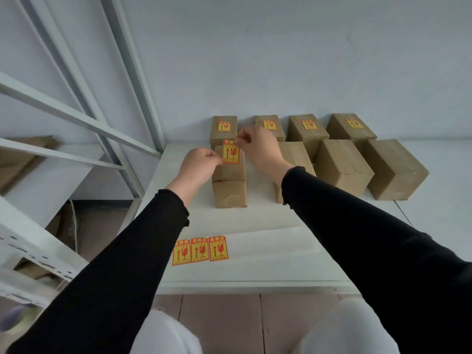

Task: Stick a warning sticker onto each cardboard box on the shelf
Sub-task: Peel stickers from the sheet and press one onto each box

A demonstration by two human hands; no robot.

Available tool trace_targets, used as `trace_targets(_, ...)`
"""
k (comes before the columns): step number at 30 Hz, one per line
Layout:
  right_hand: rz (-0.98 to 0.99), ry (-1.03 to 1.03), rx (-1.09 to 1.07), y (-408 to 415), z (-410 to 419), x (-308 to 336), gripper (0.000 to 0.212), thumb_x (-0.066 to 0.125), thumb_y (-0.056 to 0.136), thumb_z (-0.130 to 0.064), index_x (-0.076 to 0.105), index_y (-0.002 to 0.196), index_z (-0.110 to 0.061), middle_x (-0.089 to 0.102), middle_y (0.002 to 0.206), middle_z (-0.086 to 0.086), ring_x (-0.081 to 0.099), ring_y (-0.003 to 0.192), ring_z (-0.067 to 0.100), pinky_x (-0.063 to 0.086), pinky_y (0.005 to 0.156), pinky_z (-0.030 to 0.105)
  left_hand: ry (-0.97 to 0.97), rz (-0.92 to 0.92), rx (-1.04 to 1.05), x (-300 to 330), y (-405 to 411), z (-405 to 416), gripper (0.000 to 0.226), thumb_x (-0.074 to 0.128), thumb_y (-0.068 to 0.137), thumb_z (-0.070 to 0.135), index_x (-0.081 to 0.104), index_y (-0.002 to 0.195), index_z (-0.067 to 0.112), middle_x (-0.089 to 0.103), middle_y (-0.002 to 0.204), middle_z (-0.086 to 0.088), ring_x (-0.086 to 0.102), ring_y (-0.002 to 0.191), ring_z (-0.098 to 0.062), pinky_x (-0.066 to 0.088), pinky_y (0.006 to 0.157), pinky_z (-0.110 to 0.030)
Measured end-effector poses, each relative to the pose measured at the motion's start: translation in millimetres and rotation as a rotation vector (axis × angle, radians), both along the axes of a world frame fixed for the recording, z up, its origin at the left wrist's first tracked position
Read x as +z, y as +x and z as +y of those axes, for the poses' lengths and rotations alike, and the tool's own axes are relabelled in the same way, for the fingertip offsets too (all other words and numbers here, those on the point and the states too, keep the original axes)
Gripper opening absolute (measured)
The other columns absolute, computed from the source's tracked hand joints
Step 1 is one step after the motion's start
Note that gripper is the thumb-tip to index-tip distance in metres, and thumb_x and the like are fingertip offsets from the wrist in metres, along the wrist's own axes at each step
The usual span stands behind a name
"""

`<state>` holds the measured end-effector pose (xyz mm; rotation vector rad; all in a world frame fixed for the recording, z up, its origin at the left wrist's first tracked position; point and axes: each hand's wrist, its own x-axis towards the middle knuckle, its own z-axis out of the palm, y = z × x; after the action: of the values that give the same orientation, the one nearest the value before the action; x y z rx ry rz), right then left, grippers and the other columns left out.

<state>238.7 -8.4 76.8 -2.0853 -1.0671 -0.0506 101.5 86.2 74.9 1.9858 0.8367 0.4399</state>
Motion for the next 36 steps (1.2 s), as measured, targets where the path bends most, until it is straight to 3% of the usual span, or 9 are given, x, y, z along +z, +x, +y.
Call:
trace_targets(3, 0.013, -0.078, -0.023, 6.9, 10.7, -5.2, 0.011, 0.062, 0.094, -0.018, 0.064, 0.084, -0.015, 0.058, 0.073, -0.009, 0.052, 0.066, 0.003, 0.034, 0.053, 0.017, 0.002, 0.067, 0.014, -5.7, 11.2, 8.2, 0.015, 0.066, 0.089, 0.023, 0.070, 0.080, 0.013, 0.065, 0.083, -0.001, 0.062, 0.089, -0.022, 0.044, 0.072, -0.031)
trace_targets(8, 0.051, -0.153, -0.036, 9.9, 15.2, -17.6, 0.010, 0.064, 0.095, -0.023, 0.069, 0.091, -0.015, 0.067, 0.085, -0.002, 0.061, 0.077, 0.012, 0.046, 0.064, 0.021, -0.028, 0.124, 0.026, -15.3, 16.5, 10.4, 0.026, 0.069, 0.085, 0.024, 0.073, 0.090, -0.001, 0.073, 0.095, -0.016, 0.068, 0.092, -0.030, 0.050, 0.075, -0.036)
trace_targets(14, 0.038, -0.169, -0.051, 11.1, 16.4, -23.1, 0.011, 0.066, 0.094, -0.025, 0.071, 0.093, -0.017, 0.068, 0.086, -0.002, 0.063, 0.077, 0.010, 0.047, 0.065, 0.020, 0.001, 0.143, 0.005, -15.8, 18.3, 8.5, 0.017, 0.069, 0.087, 0.021, 0.068, 0.080, 0.005, 0.068, 0.086, -0.011, 0.062, 0.082, -0.024, 0.045, 0.071, -0.033)
trace_targets(19, 0.025, -0.190, -0.065, 13.6, 16.8, -24.0, 0.010, 0.066, 0.093, -0.025, 0.071, 0.090, -0.016, 0.068, 0.085, -0.002, 0.063, 0.078, 0.011, 0.046, 0.063, 0.020, 0.012, 0.163, 0.000, -15.1, 19.9, 9.6, 0.028, 0.071, 0.084, 0.024, 0.074, 0.094, -0.001, 0.074, 0.099, -0.016, 0.069, 0.095, -0.030, 0.054, 0.085, -0.043)
trace_targets(23, 0.005, -0.194, -0.068, 13.3, 18.9, -24.3, 0.010, 0.066, 0.093, -0.023, 0.071, 0.088, -0.016, 0.068, 0.085, -0.002, 0.063, 0.077, 0.012, 0.048, 0.064, 0.022, 0.059, 0.182, -0.011, -16.1, 21.0, 9.6, 0.026, 0.070, 0.085, 0.028, 0.070, 0.084, 0.002, 0.073, 0.095, -0.018, 0.068, 0.094, -0.033, 0.050, 0.073, -0.038)
trace_targets(27, -0.018, -0.199, -0.073, 12.0, 21.6, -27.4, 0.010, 0.066, 0.093, -0.021, 0.070, 0.085, -0.017, 0.067, 0.084, 0.000, 0.065, 0.078, 0.014, 0.053, 0.067, 0.025, 0.111, 0.187, -0.021, -17.2, 20.7, 9.2, 0.024, 0.071, 0.085, 0.028, 0.069, 0.083, 0.004, 0.073, 0.097, -0.019, 0.068, 0.092, -0.033, 0.054, 0.080, -0.046)
trace_targets(31, -0.018, -0.205, -0.074, 12.1, 22.6, -29.3, 0.010, 0.067, 0.092, -0.021, 0.069, 0.083, -0.017, 0.067, 0.085, 0.001, 0.064, 0.078, 0.014, 0.051, 0.066, 0.024, 0.156, 0.193, -0.031, -19.0, 21.7, 8.9, 0.026, 0.071, 0.085, 0.027, 0.071, 0.089, 0.001, 0.073, 0.094, -0.016, 0.068, 0.089, -0.031, 0.055, 0.078, -0.044)
trace_targets(34, -0.021, -0.205, -0.081, 12.4, 23.6, -29.6, 0.005, 0.067, 0.091, -0.018, 0.066, 0.089, -0.014, 0.064, 0.088, 0.001, 0.063, 0.079, 0.016, 0.055, 0.070, 0.027, 0.199, 0.208, -0.036, -21.7, 22.7, 9.9, 0.019, 0.072, 0.084, 0.028, 0.066, 0.080, 0.010, 0.072, 0.090, -0.011, 0.068, 0.087, -0.028, 0.053, 0.074, -0.040)
trace_targets(36, 0.026, -0.180, -0.092, 13.8, 23.7, -29.8, 0.012, 0.067, 0.090, -0.014, 0.057, 0.096, -0.013, 0.058, 0.086, -0.002, 0.056, 0.073, 0.012, 0.048, 0.062, 0.023, 0.222, 0.214, -0.037, -23.5, 23.0, 10.8, 0.019, 0.072, 0.084, 0.027, 0.063, 0.076, 0.014, 0.071, 0.087, -0.008, 0.066, 0.086, -0.027, 0.049, 0.068, -0.035)
